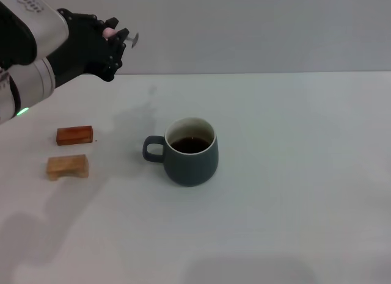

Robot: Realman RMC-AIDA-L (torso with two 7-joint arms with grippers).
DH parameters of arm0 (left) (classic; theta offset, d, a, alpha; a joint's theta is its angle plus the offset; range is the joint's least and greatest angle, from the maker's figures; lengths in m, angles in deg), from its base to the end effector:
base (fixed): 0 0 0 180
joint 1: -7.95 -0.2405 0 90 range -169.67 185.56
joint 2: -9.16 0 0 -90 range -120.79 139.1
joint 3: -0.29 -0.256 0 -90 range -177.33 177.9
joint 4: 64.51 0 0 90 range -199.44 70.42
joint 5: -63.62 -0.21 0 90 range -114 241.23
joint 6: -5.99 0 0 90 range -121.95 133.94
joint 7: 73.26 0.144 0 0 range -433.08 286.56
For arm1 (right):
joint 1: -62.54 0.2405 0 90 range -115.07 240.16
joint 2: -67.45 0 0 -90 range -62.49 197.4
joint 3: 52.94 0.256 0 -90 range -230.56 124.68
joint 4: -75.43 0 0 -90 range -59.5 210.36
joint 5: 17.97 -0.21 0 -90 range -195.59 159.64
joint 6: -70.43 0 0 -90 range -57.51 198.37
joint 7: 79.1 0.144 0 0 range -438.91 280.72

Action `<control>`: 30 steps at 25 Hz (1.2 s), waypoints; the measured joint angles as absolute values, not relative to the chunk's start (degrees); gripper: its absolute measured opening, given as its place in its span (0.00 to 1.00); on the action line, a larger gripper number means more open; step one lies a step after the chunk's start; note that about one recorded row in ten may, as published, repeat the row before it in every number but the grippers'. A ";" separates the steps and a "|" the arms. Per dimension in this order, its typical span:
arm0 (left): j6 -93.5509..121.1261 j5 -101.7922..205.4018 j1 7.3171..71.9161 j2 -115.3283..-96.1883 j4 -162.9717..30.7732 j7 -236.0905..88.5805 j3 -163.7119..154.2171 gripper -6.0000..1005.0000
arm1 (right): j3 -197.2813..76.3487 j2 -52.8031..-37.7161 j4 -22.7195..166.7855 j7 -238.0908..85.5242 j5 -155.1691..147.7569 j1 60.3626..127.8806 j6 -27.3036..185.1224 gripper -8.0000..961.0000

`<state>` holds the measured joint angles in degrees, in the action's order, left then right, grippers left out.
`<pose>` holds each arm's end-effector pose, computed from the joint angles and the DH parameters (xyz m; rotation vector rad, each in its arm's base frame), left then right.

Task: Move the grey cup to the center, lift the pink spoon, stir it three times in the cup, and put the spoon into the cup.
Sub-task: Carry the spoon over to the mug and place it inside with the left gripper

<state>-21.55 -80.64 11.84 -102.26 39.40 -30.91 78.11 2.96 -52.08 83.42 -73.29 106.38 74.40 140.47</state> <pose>-0.1490 0.3358 0.0552 -2.0826 -0.1200 -0.1934 0.4100 0.2446 0.0191 -1.2604 0.6966 0.5077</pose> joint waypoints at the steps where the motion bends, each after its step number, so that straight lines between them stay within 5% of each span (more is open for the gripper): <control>1: -25.09 -77.85 11.93 -103.64 40.20 -27.02 80.60 0.15 | 2.96 -52.08 83.42 -73.30 106.38 74.38 140.47 0.01; 3: -30.91 -73.36 11.48 -107.03 41.75 -19.49 85.15 0.15 | 2.96 -52.08 83.43 -73.30 106.38 74.33 140.47 0.01; 5: -33.04 -72.13 11.08 -108.34 42.20 -16.55 86.66 0.15 | 2.96 -52.08 83.43 -73.29 106.38 74.32 140.47 0.01; 30: -45.29 -69.96 10.23 -108.60 45.32 -6.29 85.55 0.15 | 3.58 -51.85 82.03 -73.30 102.17 74.79 139.68 0.01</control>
